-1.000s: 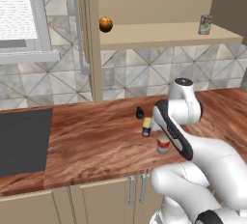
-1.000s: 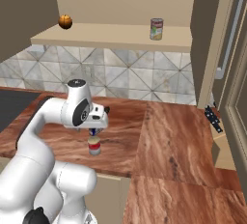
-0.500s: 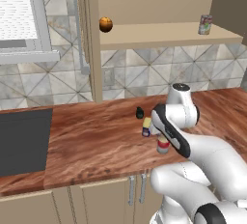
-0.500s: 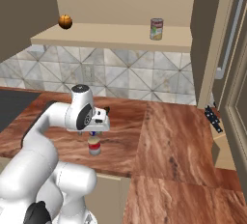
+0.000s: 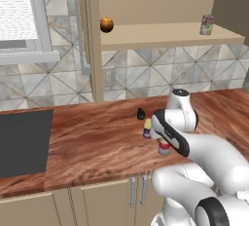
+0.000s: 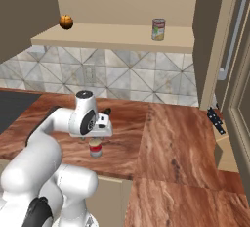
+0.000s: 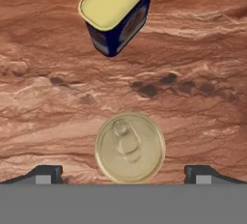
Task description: Pick the cans from the counter and place them in their designated side in the cabinet.
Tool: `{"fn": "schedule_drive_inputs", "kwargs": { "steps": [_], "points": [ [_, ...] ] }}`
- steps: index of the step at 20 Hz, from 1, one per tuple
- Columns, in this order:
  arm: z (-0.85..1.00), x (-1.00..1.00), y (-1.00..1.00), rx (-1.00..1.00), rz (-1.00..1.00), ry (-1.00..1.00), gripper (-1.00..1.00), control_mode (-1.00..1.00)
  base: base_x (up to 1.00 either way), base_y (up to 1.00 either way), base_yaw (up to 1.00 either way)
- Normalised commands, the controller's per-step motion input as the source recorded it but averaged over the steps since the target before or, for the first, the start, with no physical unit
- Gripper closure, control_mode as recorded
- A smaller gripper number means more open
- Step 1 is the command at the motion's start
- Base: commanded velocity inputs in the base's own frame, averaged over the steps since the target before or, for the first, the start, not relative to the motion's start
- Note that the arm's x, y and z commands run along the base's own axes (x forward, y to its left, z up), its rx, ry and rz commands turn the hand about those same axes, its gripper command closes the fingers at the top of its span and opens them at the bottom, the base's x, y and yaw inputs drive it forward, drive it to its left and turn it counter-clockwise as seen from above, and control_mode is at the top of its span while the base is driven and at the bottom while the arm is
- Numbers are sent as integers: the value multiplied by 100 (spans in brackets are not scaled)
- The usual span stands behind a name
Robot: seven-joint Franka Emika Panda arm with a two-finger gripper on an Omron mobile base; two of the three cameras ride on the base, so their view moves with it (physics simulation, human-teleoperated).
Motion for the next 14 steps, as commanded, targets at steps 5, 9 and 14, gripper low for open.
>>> {"fn": "schedule_drive_inputs", "kwargs": {
  "steps": [5, 9, 14],
  "points": [
    [-26, 6, 0, 0, 1, 4, -100, -100, 0, 0, 0],
    [-24, 6, -1, 0, 1, 4, -100, -100, 0, 0, 0],
    [-23, 5, -3, 0, 1, 3, -100, -100, 0, 0, 0]
  ]
}}
